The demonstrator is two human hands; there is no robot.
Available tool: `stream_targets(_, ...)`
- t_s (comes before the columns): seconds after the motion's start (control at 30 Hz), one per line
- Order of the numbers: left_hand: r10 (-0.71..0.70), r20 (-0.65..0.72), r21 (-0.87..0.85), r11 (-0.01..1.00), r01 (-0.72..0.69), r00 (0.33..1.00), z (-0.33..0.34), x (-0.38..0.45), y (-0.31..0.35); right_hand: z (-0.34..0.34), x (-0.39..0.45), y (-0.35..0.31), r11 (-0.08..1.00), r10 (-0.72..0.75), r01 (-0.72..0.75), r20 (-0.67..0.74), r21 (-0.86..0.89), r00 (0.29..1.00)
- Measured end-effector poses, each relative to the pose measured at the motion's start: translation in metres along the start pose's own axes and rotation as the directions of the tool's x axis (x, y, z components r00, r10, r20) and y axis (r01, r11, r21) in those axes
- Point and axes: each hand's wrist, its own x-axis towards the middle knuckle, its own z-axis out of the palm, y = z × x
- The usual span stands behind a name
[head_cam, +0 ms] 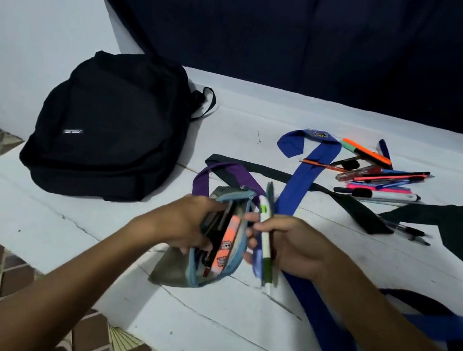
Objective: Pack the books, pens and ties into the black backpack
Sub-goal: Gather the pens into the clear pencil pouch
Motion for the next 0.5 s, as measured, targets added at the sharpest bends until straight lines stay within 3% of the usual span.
stream_targets(0.1, 0.008, 0.069, -0.290, 0.957, 0.012, 0.998, -0.015, -0.007, -0.017, 0.017, 0.014, 0.015, 0.993, 0.116, -0.118, 0.081, 0.017, 0.990)
stream_targets(0.27, 0.092, 0.116, -0.340, 0.939, -0.047, 0.989, -0.029, -0.011, -0.043, 0.041, 0.041, 0.024, 0.975, 0.224, -0.224, 0.074, -0.010, 0.972)
stream_targets(0.5, 0.148, 0.175, -0.360, 0.930, -0.076, 0.974, -0.042, -0.009, -0.055, 0.067, 0.068, 0.009, 0.994, 0.015, 0.005, -0.192, 0.106, 0.981)
